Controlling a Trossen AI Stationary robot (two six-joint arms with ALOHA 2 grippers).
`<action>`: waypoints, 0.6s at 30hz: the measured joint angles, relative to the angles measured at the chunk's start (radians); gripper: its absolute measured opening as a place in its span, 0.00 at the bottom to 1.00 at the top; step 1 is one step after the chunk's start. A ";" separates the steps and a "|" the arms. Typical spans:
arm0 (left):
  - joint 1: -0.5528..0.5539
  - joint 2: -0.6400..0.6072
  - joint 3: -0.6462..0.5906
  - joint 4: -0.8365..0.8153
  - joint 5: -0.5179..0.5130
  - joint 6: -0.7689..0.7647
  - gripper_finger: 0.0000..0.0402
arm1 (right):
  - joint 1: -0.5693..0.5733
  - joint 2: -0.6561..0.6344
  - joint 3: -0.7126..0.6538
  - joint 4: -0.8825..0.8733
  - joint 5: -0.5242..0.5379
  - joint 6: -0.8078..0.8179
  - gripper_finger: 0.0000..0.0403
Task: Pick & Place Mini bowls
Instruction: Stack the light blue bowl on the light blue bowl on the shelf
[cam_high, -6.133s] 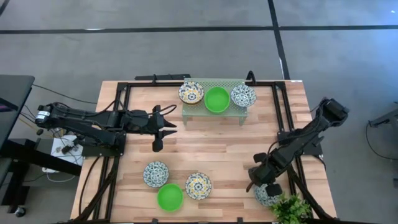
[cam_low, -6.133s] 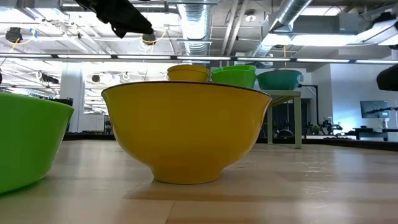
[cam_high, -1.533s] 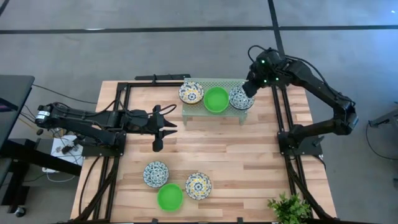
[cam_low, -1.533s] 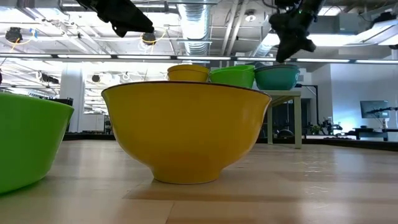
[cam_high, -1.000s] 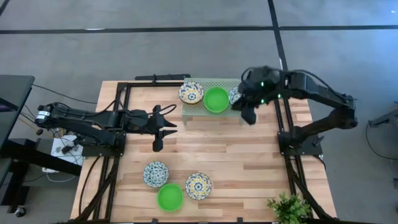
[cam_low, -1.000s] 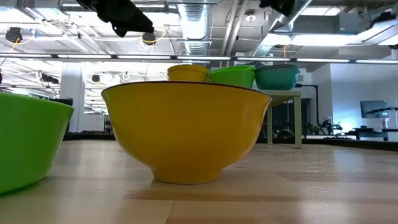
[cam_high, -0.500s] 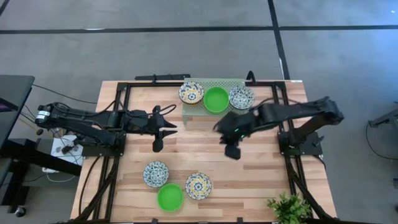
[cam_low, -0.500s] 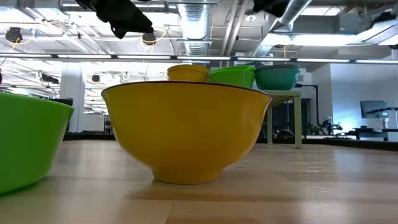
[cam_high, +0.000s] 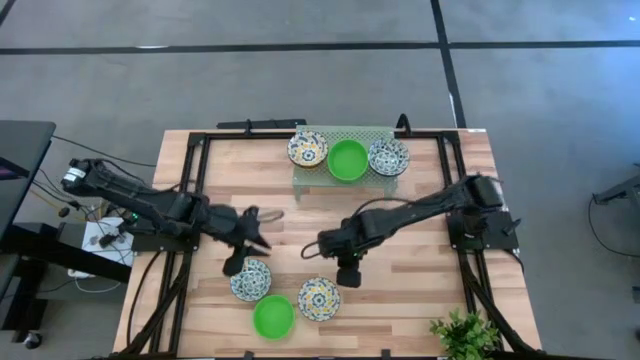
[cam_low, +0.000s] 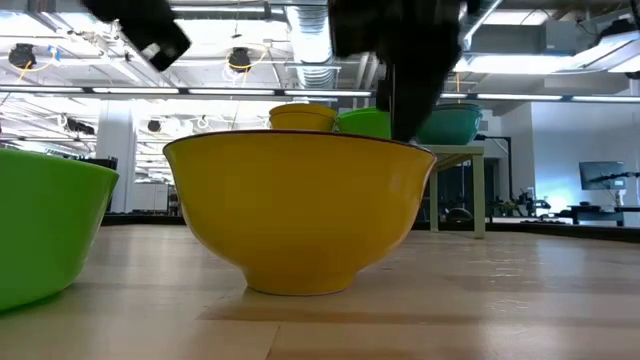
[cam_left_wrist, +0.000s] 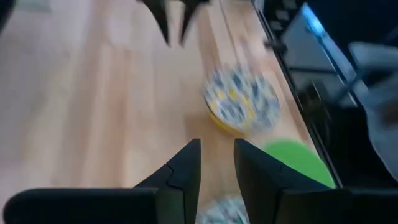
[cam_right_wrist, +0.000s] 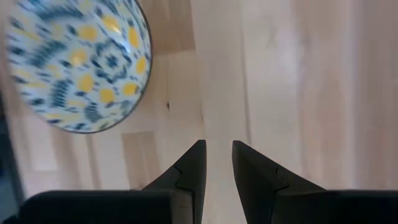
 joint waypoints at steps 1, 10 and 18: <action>-0.024 0.000 -0.018 -0.001 0.000 -0.020 0.24 | 0.004 0.023 0.000 0.005 0.000 0.011 0.18; -0.129 0.000 -0.184 -0.001 -0.072 -0.239 0.24 | -0.005 0.116 0.064 -0.027 -0.006 0.124 0.18; -0.132 0.000 -0.208 0.022 -0.096 -0.330 0.24 | -0.044 0.105 0.093 -0.002 -0.009 0.075 0.18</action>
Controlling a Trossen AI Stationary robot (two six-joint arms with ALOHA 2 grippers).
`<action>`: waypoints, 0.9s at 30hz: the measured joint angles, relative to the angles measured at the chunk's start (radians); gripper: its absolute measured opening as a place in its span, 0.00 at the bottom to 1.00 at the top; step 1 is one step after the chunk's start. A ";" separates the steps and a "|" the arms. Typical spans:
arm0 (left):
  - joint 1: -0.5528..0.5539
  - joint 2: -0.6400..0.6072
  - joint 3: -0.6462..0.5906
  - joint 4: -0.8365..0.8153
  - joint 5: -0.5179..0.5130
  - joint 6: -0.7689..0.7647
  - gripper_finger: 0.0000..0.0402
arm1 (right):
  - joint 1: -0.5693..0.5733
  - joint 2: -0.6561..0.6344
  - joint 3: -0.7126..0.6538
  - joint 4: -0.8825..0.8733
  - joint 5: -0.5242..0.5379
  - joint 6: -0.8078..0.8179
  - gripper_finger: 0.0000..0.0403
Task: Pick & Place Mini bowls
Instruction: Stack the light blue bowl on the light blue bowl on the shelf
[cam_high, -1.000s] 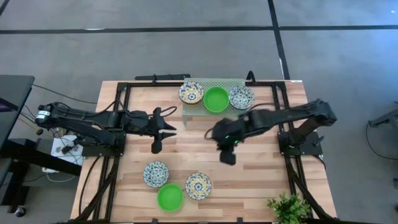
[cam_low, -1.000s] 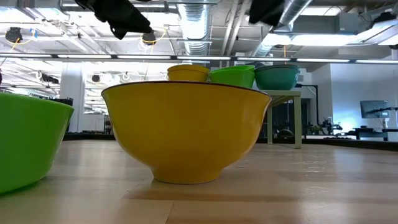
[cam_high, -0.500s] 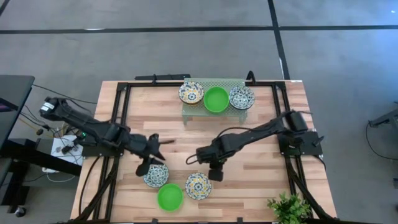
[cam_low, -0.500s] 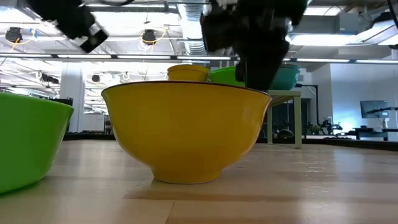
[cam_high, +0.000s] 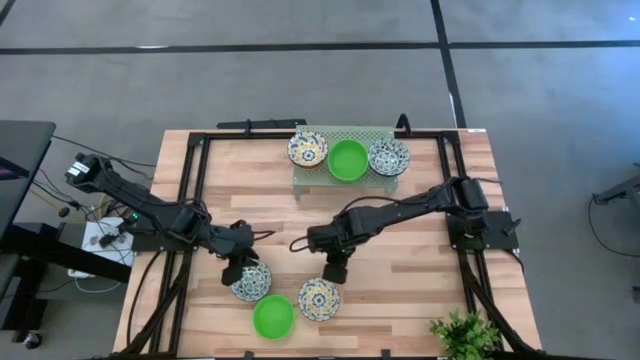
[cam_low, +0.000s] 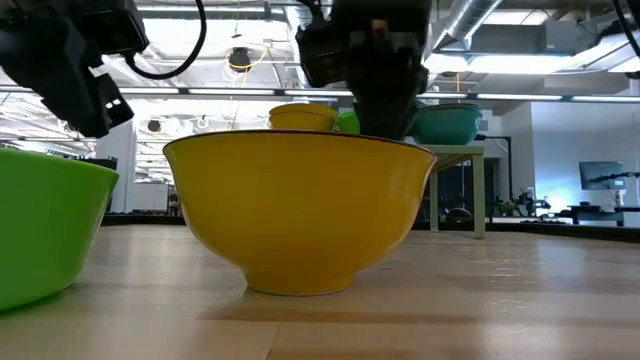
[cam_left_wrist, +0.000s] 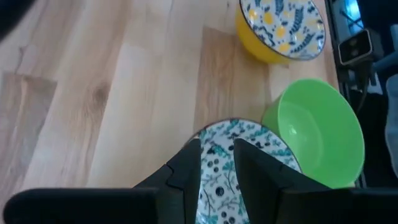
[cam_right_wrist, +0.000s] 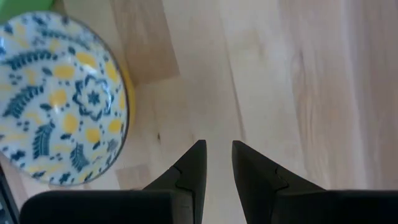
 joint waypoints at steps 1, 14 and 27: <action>0.000 0.000 0.000 0.003 -0.012 0.000 0.24 | -0.005 0.003 0.000 0.019 0.004 -0.001 0.18; 0.000 0.000 0.000 0.042 -0.029 0.001 0.24 | -0.034 0.007 0.001 0.045 -0.079 -0.056 0.18; 0.001 0.000 0.000 0.082 -0.063 0.001 0.24 | -0.008 0.007 0.001 0.049 -0.090 -0.162 0.41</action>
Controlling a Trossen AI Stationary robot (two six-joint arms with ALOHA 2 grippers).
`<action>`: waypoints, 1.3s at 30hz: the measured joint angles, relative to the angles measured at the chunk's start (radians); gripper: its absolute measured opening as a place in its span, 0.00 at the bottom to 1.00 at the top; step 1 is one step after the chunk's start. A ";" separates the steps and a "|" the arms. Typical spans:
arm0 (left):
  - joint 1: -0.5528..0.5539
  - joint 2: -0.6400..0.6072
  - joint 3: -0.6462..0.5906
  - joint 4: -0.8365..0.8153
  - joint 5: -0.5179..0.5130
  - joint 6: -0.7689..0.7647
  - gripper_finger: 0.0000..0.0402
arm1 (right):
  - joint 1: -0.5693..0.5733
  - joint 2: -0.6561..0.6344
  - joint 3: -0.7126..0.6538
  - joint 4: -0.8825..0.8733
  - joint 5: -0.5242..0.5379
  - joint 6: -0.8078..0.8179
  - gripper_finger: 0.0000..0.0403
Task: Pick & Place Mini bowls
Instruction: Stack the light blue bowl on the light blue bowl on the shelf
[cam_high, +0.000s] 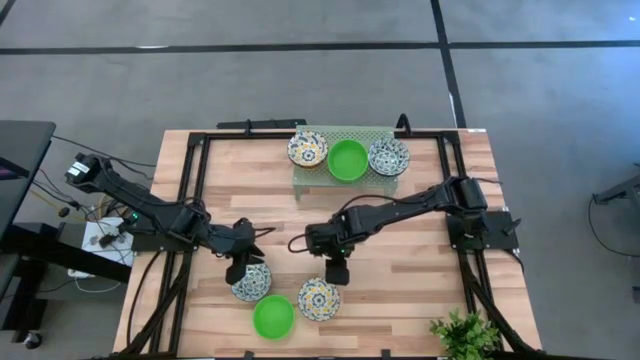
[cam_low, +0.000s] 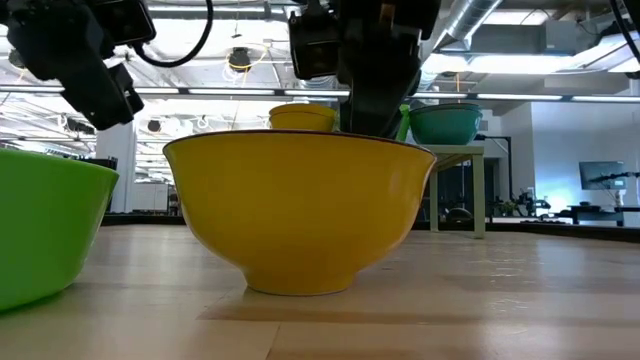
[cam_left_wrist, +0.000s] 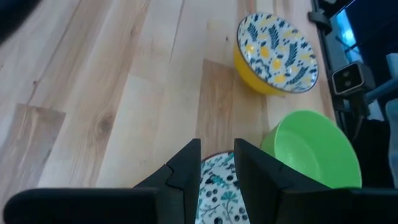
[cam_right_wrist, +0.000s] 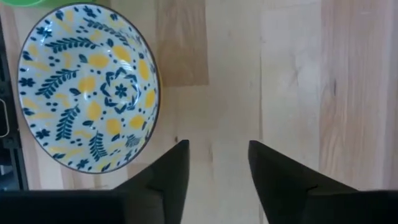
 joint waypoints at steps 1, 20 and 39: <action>0.000 0.000 0.000 0.009 0.000 0.000 0.24 | 0.000 0.000 0.000 -0.001 0.000 0.000 0.43; 0.000 0.000 0.000 0.054 -0.004 0.000 0.24 | 0.037 0.002 -0.014 0.086 0.021 0.177 0.45; -0.002 0.000 0.000 0.062 0.075 0.030 0.24 | 0.075 0.002 -0.014 0.121 0.050 0.195 0.41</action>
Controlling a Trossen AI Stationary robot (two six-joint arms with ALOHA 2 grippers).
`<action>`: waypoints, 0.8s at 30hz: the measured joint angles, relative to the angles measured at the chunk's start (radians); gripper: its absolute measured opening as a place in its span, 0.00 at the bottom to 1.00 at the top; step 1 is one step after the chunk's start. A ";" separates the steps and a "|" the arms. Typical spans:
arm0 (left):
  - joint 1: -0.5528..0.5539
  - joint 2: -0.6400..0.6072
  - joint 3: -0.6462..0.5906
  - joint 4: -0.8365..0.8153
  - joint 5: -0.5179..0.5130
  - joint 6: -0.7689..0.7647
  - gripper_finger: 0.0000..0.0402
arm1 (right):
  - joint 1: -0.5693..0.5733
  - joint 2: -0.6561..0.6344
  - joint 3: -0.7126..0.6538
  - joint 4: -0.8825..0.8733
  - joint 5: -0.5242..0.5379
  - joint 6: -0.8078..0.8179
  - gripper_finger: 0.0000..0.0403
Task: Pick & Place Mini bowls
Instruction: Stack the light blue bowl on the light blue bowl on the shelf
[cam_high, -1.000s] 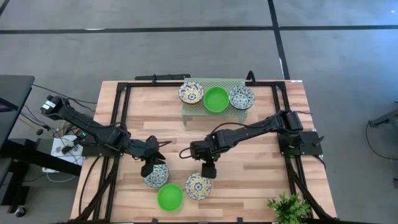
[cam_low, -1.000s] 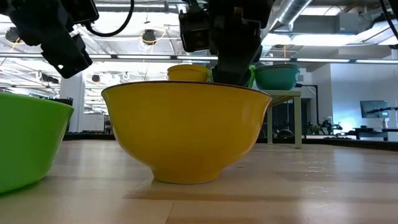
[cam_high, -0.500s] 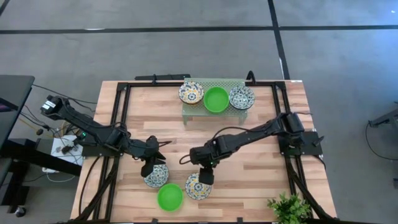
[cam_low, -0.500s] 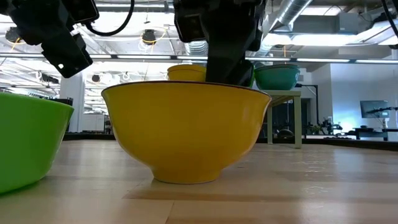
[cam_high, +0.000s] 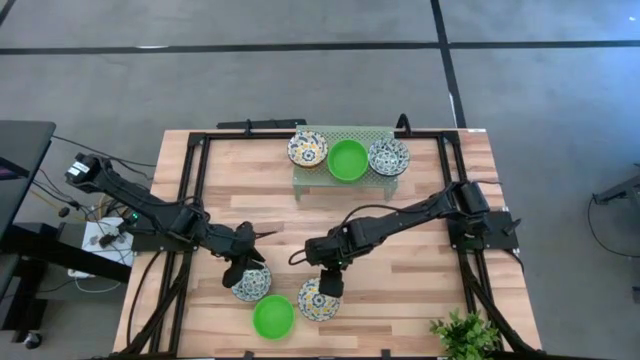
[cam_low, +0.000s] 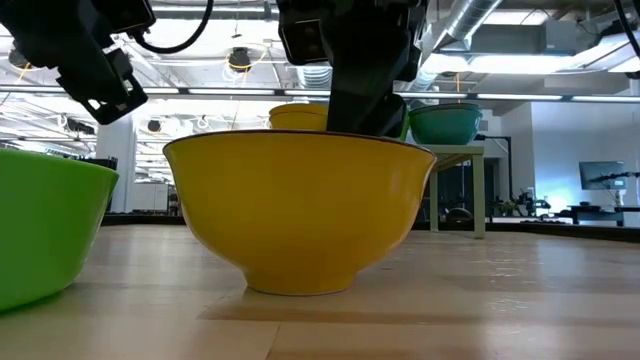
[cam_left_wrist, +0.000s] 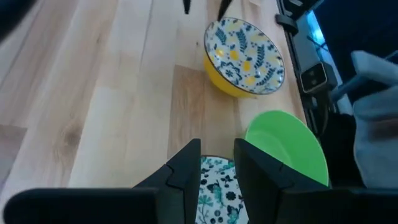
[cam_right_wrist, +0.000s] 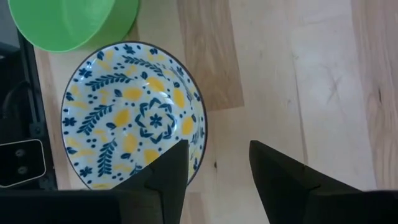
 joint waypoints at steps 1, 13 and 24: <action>-0.002 0.000 0.000 0.000 0.002 0.017 0.24 | 0.001 0.000 0.000 0.003 0.000 0.000 0.41; -0.006 0.000 -0.124 -0.003 0.004 0.074 0.24 | 0.004 0.000 0.000 0.008 0.000 -0.027 0.41; -0.006 0.000 -0.184 0.000 -0.010 0.048 0.24 | -0.015 0.000 0.000 -0.010 -0.002 -0.064 0.41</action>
